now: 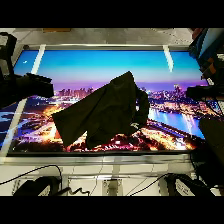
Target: Fold the clothes and pants, and hang the long-sleeved shirts on hangers.
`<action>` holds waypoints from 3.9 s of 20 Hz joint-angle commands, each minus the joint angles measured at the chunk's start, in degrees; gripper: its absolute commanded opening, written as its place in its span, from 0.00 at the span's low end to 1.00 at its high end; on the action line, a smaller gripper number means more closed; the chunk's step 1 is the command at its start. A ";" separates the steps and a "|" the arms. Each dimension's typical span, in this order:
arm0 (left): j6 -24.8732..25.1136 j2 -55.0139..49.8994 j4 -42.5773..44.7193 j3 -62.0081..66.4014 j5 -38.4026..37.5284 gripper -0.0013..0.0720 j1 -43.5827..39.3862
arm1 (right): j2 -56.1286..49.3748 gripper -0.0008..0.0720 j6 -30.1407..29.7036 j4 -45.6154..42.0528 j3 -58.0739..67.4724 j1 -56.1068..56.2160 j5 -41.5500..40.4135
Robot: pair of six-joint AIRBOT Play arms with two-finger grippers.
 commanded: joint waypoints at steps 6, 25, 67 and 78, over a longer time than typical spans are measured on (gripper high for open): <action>0.00 0.02 0.00 0.02 0.02 0.03 0.07 | 0.09 0.06 2.75 7.02 0.00 0.04 -4.42; -4.39 18.97 1.92 -33.31 -11.54 0.03 10.49 | -0.48 0.06 -5.20 20.22 -0.04 37.29 -2.38; -4.37 28.37 4.00 -39.67 -0.55 0.03 21.29 | -33.48 0.44 -5.16 12.35 -12.11 66.23 -41.97; -4.44 28.37 -0.37 -39.67 0.04 0.03 21.29 | -27.47 0.06 1.51 9.86 -3.34 49.64 -36.11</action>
